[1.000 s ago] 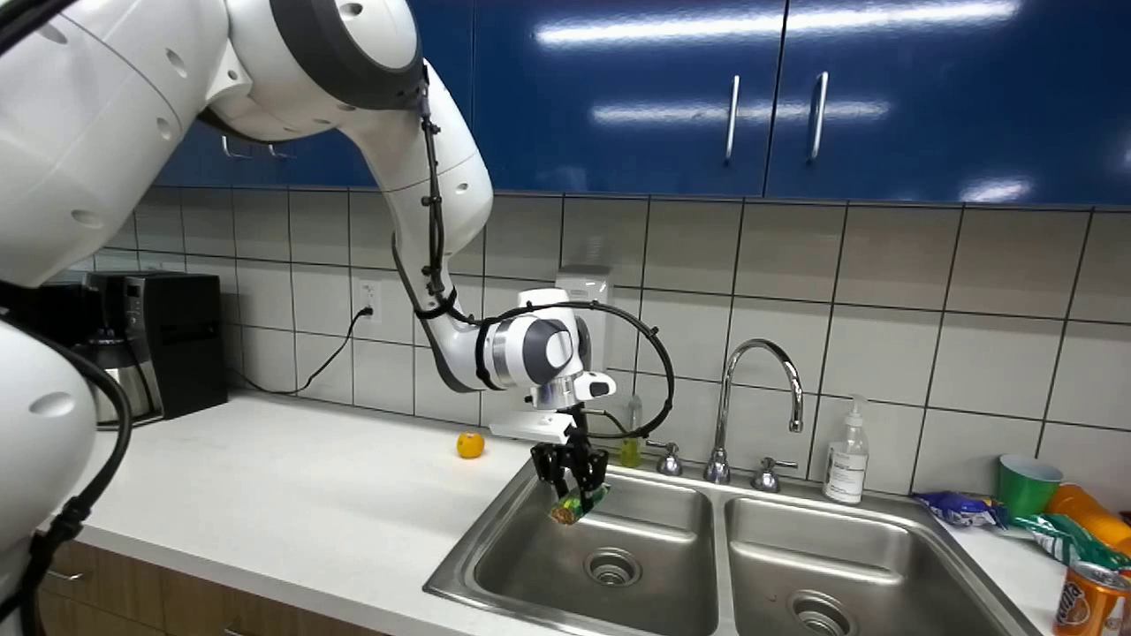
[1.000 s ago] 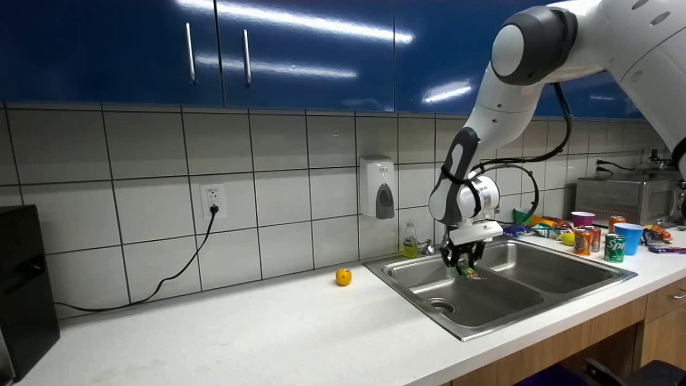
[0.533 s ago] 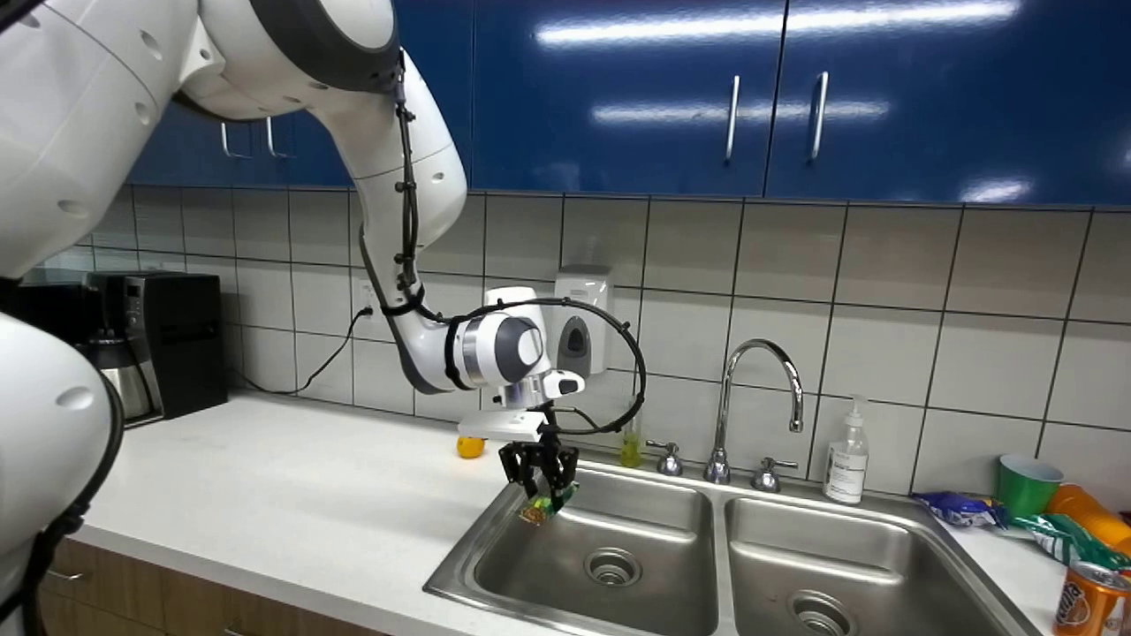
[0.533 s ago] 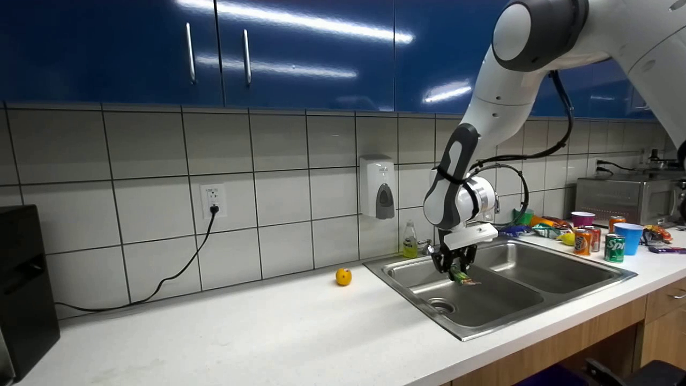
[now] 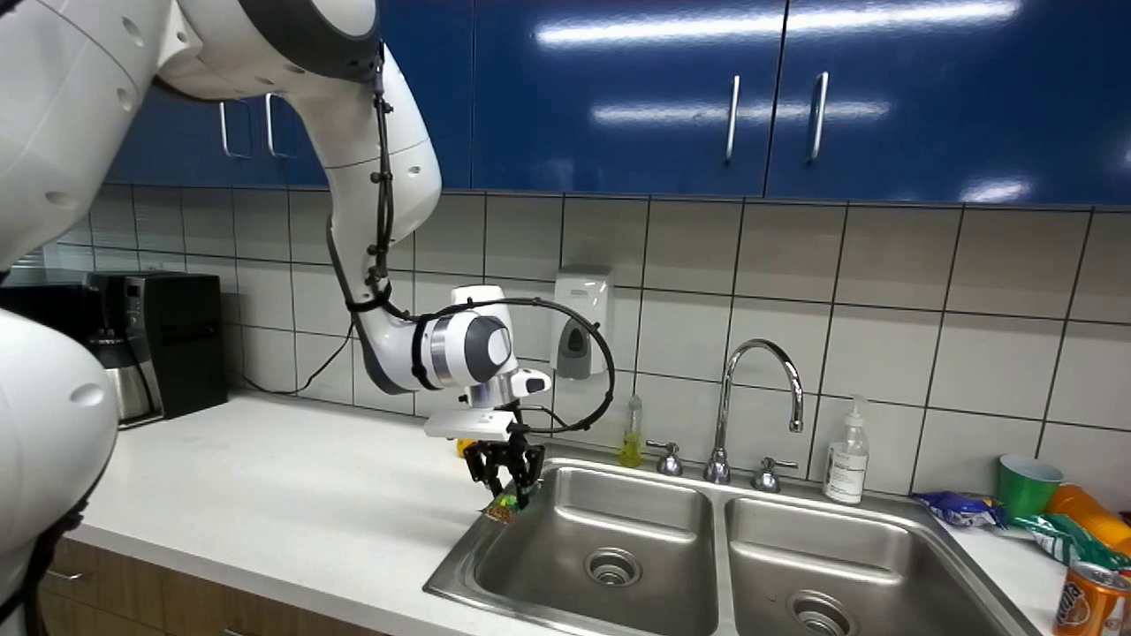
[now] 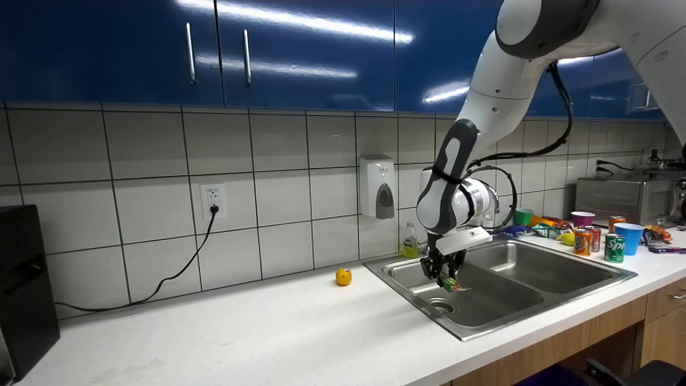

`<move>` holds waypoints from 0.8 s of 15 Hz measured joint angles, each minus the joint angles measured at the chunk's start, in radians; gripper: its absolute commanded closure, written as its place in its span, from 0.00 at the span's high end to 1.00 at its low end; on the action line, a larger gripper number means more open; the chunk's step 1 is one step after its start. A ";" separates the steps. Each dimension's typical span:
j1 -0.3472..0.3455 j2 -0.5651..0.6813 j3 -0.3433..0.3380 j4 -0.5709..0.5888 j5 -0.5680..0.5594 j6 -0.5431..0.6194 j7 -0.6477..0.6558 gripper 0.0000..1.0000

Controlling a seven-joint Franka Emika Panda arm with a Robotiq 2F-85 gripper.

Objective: Move the green object, currently in the sink, to the left counter

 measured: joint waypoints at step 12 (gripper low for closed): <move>0.024 -0.026 0.113 -0.070 -0.022 0.035 -0.086 0.19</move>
